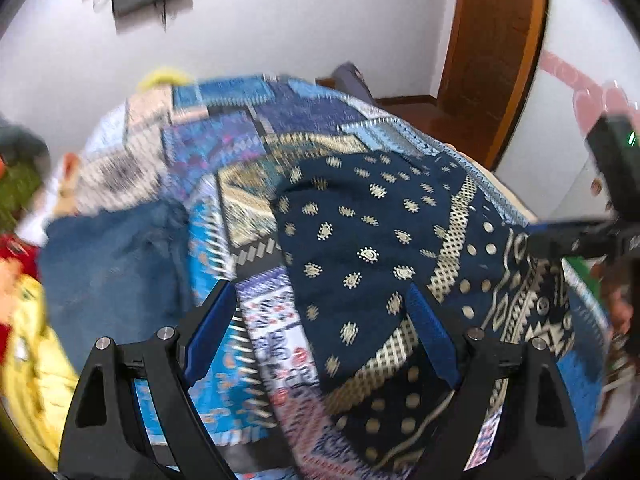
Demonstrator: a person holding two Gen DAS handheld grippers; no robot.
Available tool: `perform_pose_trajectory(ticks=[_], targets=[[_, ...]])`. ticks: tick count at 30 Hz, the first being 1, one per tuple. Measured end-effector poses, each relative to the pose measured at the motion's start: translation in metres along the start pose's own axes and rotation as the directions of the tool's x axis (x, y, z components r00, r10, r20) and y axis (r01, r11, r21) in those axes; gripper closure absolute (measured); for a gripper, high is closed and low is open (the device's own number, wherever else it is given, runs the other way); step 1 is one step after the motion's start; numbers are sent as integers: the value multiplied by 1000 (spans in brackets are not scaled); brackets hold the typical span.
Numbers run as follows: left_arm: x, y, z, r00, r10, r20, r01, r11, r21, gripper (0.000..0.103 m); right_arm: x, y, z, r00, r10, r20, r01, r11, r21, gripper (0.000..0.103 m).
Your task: Fold large clothes
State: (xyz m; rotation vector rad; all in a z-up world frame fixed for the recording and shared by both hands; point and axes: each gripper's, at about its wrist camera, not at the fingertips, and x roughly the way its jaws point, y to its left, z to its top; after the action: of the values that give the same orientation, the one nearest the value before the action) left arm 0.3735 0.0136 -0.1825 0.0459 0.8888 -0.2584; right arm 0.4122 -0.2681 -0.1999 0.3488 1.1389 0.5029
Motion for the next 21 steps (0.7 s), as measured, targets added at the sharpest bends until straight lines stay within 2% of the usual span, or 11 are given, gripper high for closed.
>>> perform_pose_trajectory(ticks=[4,6,9,14,17,18,19,20,21], targets=[[33,19,6,989,-129,-73,119,985,-125,17,28,-21,10,998,32,-62,-28,998,61,0],[48,28,7,976,-198,-95,178,967,-184,17,40,-27,15,994,55,-92,-48,996,71,0],[70,39,11,944,-308,-117,268,924,-273,16,60,-36,23,987,103,-125,-93,992,85,0],[97,48,16,905,-404,-132,337,872,-356,12,78,-34,38,978,172,-121,-160,982,105,0],[106,47,19,890,-434,-141,358,855,-375,11,87,-30,44,977,174,-123,-161,980,114,1],[108,47,20,885,-444,-140,365,849,-382,13,88,-28,45,977,174,-121,-159,980,119,3],[110,45,21,878,-460,-137,379,839,-389,20,89,-27,46,977,175,-122,-160,980,122,9],[110,44,22,879,-456,-141,373,840,-394,21,88,-27,46,978,173,-121,-157,979,131,18],[109,42,23,883,-447,-141,366,845,-390,25,86,-28,46,978,174,-112,-157,977,145,21]])
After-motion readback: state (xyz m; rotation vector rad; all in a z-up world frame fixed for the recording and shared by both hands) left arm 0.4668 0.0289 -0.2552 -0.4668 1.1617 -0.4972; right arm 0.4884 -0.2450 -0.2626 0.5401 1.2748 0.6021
